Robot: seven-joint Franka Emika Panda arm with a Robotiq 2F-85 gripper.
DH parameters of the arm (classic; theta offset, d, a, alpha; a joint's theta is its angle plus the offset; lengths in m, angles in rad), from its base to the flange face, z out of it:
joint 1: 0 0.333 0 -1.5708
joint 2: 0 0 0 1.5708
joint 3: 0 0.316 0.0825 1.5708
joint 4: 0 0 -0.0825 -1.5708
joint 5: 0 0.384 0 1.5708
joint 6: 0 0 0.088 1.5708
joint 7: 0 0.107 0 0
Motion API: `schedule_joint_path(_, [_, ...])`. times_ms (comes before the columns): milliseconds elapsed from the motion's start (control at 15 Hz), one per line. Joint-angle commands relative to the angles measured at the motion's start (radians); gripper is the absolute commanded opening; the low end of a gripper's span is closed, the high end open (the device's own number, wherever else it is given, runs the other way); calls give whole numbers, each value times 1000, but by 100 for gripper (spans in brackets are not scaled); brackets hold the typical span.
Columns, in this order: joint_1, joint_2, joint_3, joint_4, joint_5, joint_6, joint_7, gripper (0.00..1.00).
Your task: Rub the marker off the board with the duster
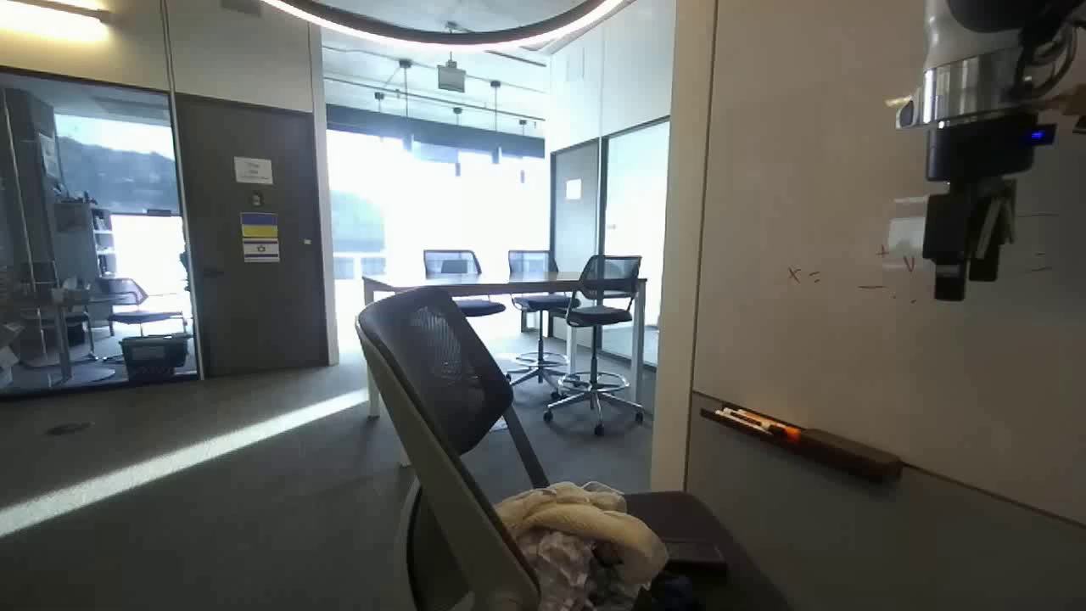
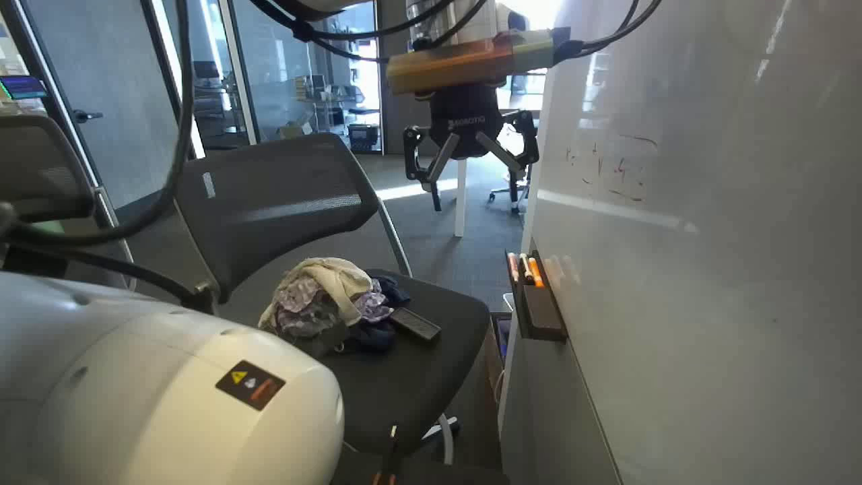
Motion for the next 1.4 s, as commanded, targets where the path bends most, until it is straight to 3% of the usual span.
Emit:
schedule_joint_path(0, [16, -2, -11, 7, -8, -6, 8, 100])
schedule_joint_path(533, [16, -5, -11, 14, -8, -6, 8, 100])
schedule_joint_path(667, [19, 19, -19, -8, -18, 67, 19, 100])
schedule_joint_path(867, [59, 83, 0, -48, -43, 297, 8, 100])
schedule_joint_path(1333, [136, 461, 98, -8, -141, 685, -47, 100])
